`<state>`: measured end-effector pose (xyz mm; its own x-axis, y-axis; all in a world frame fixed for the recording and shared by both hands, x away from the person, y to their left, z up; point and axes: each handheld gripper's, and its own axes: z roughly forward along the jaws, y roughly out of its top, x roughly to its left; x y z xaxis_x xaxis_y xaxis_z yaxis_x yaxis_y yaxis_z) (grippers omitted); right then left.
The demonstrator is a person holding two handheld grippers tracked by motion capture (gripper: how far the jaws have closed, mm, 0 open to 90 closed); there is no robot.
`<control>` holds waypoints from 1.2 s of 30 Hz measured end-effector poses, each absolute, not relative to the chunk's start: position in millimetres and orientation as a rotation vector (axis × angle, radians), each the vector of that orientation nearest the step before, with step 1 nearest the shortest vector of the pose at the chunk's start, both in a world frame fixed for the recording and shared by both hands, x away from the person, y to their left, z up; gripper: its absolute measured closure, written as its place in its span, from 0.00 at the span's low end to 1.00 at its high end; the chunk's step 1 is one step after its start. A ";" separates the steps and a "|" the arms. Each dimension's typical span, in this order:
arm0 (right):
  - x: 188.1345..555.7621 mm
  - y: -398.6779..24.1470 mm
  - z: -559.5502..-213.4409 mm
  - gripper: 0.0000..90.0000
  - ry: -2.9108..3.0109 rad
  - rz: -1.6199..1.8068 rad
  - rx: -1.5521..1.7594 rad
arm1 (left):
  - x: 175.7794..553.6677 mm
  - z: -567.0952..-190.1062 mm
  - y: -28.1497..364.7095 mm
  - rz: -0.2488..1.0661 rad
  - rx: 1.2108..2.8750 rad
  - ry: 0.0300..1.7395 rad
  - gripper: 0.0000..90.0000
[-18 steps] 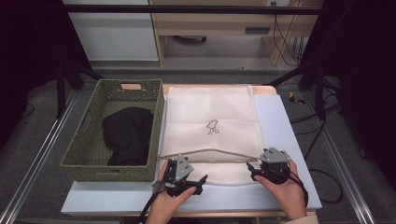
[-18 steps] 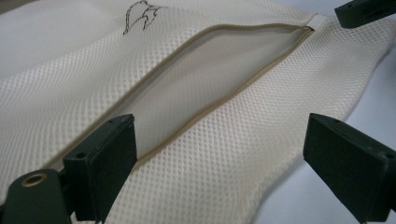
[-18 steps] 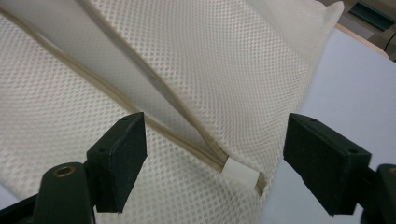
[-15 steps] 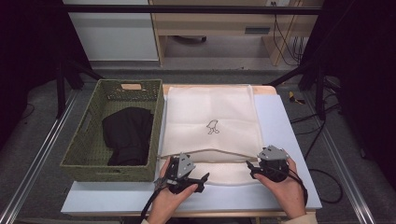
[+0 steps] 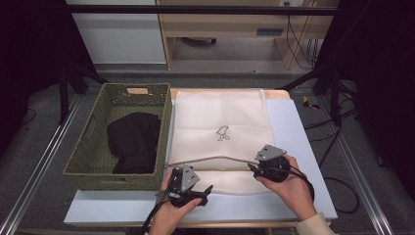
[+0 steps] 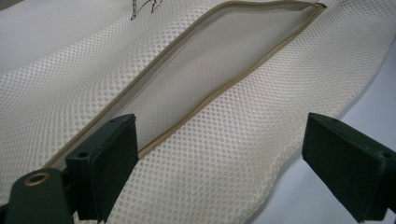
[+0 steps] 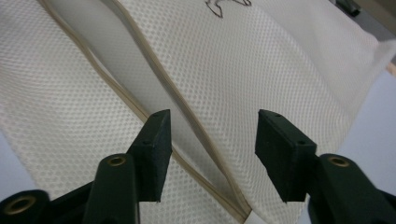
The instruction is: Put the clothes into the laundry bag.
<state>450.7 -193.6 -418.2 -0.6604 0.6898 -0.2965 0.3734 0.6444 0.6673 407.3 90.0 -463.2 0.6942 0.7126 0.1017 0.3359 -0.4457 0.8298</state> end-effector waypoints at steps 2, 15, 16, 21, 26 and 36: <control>451.7 -187.2 -410.1 0.55 2.344 0.771 0.786 | 407.1 -462.0 89.0 0.557 2.052 0.796 0.13; 475.3 -138.1 -403.7 0.62 2.477 0.759 0.586 | 412.6 -466.2 94.2 0.544 2.058 0.844 0.23; 477.2 -132.4 -405.8 0.60 2.485 0.743 0.563 | 412.4 -466.3 94.6 0.544 2.055 0.848 0.24; 486.6 -117.0 -415.6 0.49 2.503 0.724 0.543 | 412.7 -468.3 92.7 0.537 2.070 0.838 0.29; 493.2 -107.0 -425.0 0.37 2.498 0.689 0.566 | 411.7 -469.5 91.3 0.539 2.075 0.831 0.29; 501.2 -98.4 -419.9 0.91 2.537 0.713 0.574 | 410.0 -471.8 87.0 0.525 2.093 0.814 0.35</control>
